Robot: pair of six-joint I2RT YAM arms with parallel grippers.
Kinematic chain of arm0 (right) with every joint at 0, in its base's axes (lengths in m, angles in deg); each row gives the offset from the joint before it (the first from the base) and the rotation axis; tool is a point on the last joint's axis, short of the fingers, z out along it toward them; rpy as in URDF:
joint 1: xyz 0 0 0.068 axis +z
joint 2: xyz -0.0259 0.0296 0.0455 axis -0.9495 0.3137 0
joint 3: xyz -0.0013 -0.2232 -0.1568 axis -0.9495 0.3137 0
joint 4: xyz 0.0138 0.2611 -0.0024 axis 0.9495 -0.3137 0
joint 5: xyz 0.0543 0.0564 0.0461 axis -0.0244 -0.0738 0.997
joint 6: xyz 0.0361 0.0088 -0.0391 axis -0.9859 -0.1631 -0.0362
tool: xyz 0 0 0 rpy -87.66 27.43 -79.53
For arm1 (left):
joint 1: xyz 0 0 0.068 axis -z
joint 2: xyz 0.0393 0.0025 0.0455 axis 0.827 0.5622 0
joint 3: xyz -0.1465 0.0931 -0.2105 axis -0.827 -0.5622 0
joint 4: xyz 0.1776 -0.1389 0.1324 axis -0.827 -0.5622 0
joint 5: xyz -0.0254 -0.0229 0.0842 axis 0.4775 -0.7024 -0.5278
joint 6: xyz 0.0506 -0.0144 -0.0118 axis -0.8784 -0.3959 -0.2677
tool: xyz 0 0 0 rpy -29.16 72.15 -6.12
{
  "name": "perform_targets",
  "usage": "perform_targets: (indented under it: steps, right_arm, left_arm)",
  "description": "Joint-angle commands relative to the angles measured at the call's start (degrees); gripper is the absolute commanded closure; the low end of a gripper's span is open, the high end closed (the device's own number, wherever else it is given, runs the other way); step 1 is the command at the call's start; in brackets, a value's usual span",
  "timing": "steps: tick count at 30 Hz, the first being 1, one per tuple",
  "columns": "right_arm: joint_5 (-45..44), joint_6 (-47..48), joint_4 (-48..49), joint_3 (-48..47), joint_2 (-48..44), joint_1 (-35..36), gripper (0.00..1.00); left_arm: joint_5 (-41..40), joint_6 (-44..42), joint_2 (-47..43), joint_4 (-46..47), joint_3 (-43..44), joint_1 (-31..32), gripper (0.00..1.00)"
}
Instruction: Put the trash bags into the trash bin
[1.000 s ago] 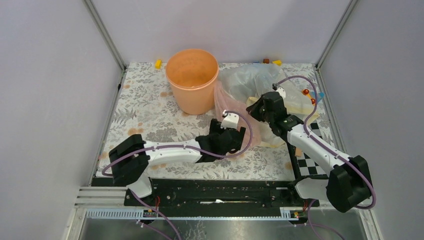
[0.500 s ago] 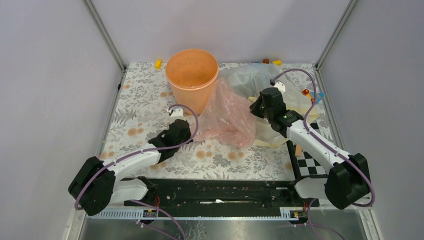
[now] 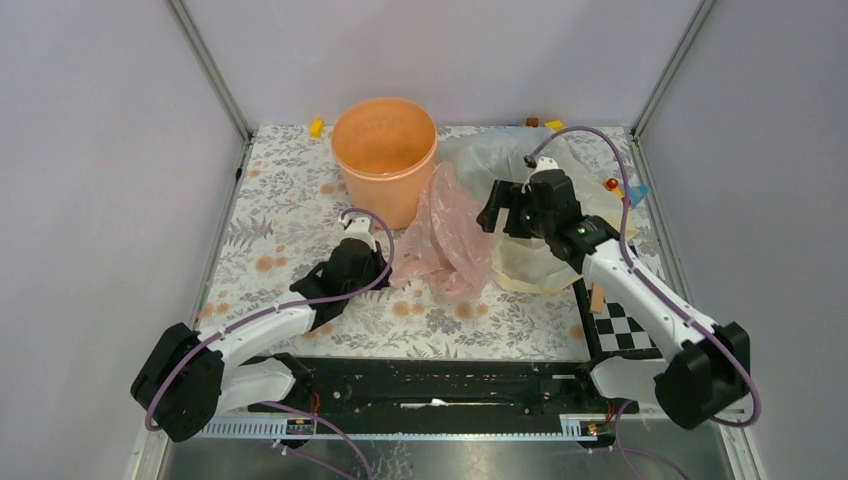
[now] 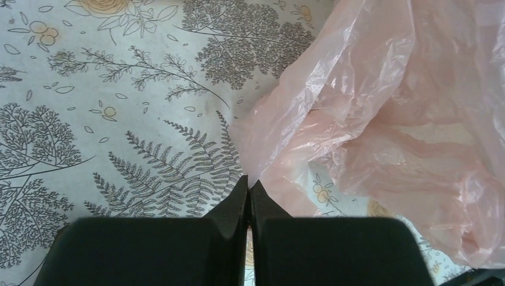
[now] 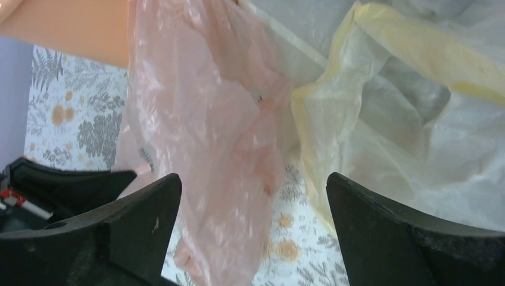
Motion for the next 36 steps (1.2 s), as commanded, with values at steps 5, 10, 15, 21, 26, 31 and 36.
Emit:
perform_targets:
  steps: [5,10,15,21,26,31,36]
  right_arm:
    - [8.43,0.99,-10.16,7.14,-15.45,2.27,0.0]
    - [10.49,-2.72,-10.2,10.07,-17.6,9.94,0.0]
    - [6.27,-8.64,-4.01,14.82,-14.44,11.84,0.09]
    - [3.19,-8.9,1.93,16.11,-9.04,11.84,0.34]
    - [-2.05,-7.75,-1.2,12.49,-7.45,11.76,1.0]
    - [-13.36,-3.41,-7.58,8.91,-13.48,9.74,1.0]
    - [-14.88,-0.67,-12.04,9.3,-17.9,0.09,1.0]
  left_arm:
    - [3.56,-0.02,-3.23,1.54,0.34,-0.1,1.0]
    - [5.52,-0.71,-4.09,1.62,0.36,-0.04,1.0]
    - [5.63,-0.3,-4.42,2.67,-0.18,-0.12,1.0]
    - [1.43,-2.37,-5.27,-1.28,0.19,-0.06,1.0]
    - [-4.12,-1.07,-6.57,-5.0,0.08,-0.11,1.0]
    - [-12.43,3.42,-10.29,-5.83,-3.05,-1.32,1.0]
    - [-14.07,7.54,-11.54,-8.85,-4.18,-6.13,1.0]
